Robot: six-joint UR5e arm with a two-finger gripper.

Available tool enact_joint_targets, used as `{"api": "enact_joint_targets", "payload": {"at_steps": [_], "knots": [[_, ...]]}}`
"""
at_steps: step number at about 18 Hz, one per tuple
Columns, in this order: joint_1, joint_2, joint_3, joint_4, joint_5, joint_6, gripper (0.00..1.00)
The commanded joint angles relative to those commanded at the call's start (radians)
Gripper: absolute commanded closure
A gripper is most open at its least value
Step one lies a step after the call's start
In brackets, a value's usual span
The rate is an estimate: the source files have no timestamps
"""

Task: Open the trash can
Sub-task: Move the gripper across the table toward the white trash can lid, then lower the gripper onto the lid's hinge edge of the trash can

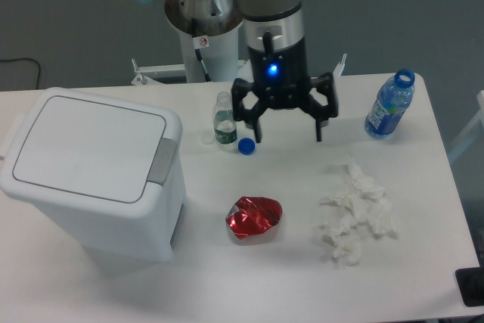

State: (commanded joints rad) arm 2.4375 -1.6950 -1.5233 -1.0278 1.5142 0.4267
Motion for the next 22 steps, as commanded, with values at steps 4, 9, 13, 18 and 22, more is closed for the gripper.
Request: {"api": "enact_joint_targets", "payload": {"at_steps": [4,9,13,18,22], "knots": [[-0.003,-0.006,0.009,0.000,-0.093,-0.171,0.00],[-0.005,-0.008,0.018,0.000,-0.158,-0.272,0.00],[-0.015,-0.009,0.017,0.000,-0.195,-0.364,0.00],[-0.060,-0.011,-0.003,-0.006,-0.204,-0.368,0.00],[-0.071,-0.020,-0.003,-0.008,-0.218,-0.368,0.00]]}}
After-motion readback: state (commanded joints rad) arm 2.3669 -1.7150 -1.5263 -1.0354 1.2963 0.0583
